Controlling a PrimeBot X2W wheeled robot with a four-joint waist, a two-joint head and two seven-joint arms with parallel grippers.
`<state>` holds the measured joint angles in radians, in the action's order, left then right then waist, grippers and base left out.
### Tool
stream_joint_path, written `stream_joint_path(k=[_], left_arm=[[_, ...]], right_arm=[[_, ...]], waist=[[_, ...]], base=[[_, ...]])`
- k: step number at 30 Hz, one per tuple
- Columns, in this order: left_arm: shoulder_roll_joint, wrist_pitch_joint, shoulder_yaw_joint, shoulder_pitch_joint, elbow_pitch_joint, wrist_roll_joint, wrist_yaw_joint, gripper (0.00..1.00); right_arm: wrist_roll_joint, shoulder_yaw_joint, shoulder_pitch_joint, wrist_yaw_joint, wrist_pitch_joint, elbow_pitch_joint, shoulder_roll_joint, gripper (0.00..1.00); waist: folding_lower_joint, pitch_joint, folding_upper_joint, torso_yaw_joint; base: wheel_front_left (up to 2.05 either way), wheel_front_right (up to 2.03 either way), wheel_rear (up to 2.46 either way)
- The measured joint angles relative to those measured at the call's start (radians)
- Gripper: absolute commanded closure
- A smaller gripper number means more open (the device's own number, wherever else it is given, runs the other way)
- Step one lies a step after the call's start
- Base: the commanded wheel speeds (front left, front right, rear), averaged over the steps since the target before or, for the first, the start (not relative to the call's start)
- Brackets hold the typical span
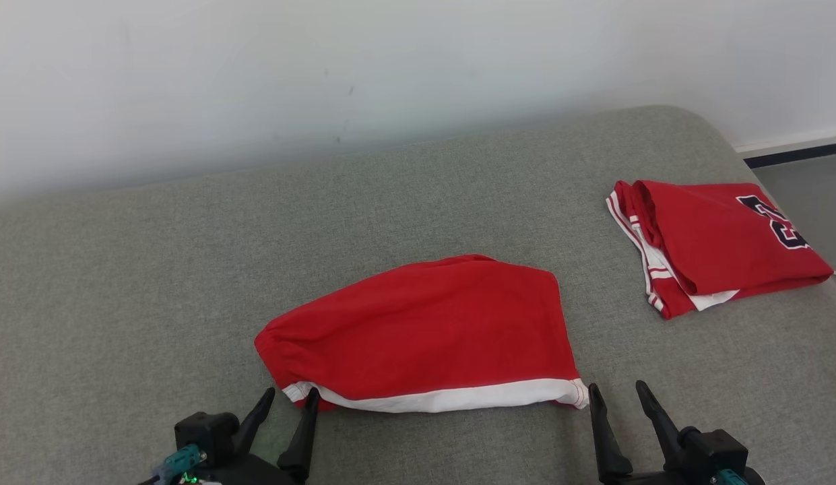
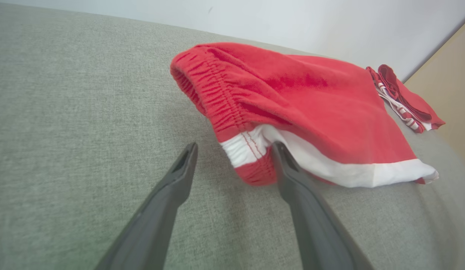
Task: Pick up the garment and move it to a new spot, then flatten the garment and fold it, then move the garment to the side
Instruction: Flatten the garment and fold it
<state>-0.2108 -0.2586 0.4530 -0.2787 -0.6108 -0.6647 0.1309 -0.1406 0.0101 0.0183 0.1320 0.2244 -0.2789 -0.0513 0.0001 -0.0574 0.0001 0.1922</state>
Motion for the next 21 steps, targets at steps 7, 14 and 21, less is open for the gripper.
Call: stream_joint_path(k=[7,14,21], left_arm=[[-0.020,-0.001,0.048,-0.027,-0.009,-0.034,0.000,0.22],[-0.034,-0.004,0.081,-0.061,-0.006,-0.076,0.000,1.00],[-0.045,-0.004,0.093,-0.054,0.024,-0.074,0.000,1.00]], right_arm=[[0.000,-0.010,-0.005,0.000,0.004,-0.002,0.000,0.00],[0.000,-0.003,-0.010,0.000,0.004,0.004,0.000,0.00],[0.008,-0.013,-0.010,0.000,-0.071,-0.013,0.000,0.00]], waist=[[-0.0001,-0.006,0.0000,0.002],[-0.0001,-0.028,0.0000,0.007],[-0.0001,-0.039,0.0000,-0.006]], base=[[0.00,0.00,0.00],[0.00,0.00,0.00],[0.00,0.00,0.00]])
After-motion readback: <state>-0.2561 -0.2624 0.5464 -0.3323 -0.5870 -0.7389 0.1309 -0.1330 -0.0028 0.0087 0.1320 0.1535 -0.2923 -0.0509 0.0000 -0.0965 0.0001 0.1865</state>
